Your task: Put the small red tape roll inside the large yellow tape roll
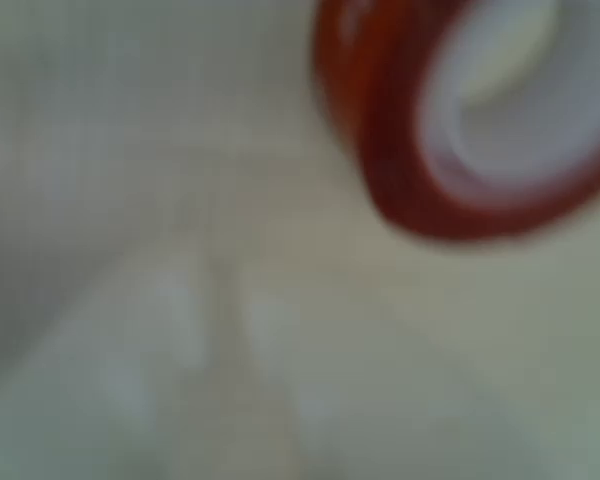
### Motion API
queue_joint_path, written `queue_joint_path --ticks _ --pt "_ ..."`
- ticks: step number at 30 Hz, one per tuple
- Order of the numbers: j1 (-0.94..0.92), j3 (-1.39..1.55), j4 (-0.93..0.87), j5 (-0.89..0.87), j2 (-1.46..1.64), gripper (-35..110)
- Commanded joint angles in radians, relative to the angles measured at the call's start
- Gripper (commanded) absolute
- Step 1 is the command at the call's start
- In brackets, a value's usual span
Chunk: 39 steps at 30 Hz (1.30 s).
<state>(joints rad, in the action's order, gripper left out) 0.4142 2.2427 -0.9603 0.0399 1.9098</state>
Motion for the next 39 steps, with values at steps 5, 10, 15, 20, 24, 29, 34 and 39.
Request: queue_joint_path --ticks 5,10,15,20,24,29,34,39 --pt "-0.02 -0.077 0.095 0.014 -0.008 12" --pt "-0.031 -0.077 0.147 0.014 -0.071 14" --pt "-0.031 -0.084 0.192 0.014 -0.12 15" --pt "-0.029 -0.078 0.221 0.006 -0.137 16" --pt "-0.031 -0.089 0.227 0.006 -0.169 16" --pt "-0.018 -0.086 0.221 0.005 -0.172 16" --pt "-0.025 -0.083 0.238 0.005 -0.21 16" --pt "-0.023 -0.086 0.253 0.005 -0.252 16"
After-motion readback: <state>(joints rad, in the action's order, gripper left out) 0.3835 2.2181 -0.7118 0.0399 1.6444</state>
